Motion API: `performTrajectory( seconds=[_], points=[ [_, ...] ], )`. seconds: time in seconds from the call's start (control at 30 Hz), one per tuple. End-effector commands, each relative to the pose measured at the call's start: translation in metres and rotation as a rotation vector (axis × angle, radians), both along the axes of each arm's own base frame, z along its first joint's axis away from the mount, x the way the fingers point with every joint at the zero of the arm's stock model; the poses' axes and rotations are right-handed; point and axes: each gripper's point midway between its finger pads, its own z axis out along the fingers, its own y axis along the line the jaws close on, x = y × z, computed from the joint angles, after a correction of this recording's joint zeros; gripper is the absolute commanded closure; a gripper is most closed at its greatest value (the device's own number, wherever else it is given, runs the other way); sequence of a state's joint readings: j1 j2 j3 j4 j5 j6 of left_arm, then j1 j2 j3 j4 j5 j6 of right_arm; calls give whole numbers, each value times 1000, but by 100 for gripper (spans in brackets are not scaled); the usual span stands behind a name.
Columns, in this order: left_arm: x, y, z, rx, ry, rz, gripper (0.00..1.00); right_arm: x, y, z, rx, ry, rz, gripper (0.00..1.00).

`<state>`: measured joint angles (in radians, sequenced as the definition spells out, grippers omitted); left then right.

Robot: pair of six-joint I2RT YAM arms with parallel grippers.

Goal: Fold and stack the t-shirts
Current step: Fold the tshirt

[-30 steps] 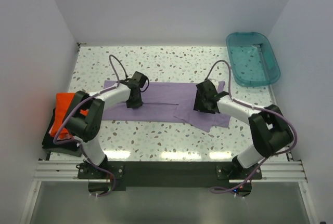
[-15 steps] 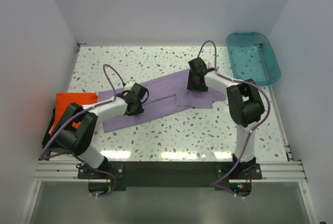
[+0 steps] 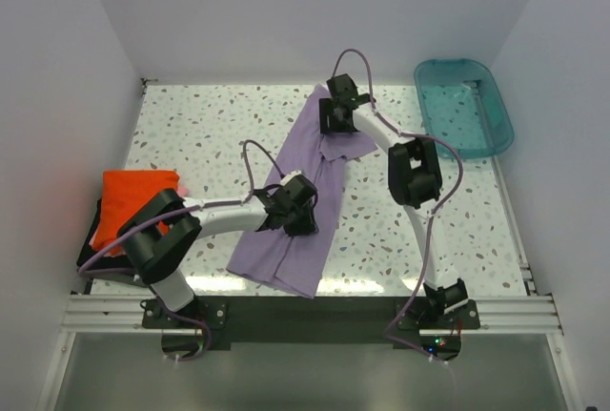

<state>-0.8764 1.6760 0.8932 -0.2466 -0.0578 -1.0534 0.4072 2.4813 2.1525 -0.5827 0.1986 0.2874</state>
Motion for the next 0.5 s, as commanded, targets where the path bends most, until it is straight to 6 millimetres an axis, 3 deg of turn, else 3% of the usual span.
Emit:
performTrajectory(
  seconds=[0.0, 0.03, 0.07, 0.1, 0.17, 0.3, 0.47],
  points=[
    [-25, 5, -6, 38, 89, -89, 60, -10, 5, 27, 23, 14, 66, 18],
    [-19, 2, 4, 34, 55, -104, 60, -9, 4, 39, 30, -12, 65, 16],
    [-13, 12, 12, 83, 9, -94, 60, -13, 1, 41, 18, -10, 57, 14],
    [-7, 17, 20, 115, -33, -112, 59, -13, 0, 66, 31, -53, 52, 12],
    [2, 42, 28, 221, -92, -74, 59, -20, -5, 74, 27, -56, 41, 8],
    [-4, 77, 26, 336, -121, -43, 60, -41, -12, 101, 56, -77, -14, 8],
    [-11, 111, 24, 446, -149, 1, 60, -69, -12, 72, 63, -22, -66, 8]
  ],
)
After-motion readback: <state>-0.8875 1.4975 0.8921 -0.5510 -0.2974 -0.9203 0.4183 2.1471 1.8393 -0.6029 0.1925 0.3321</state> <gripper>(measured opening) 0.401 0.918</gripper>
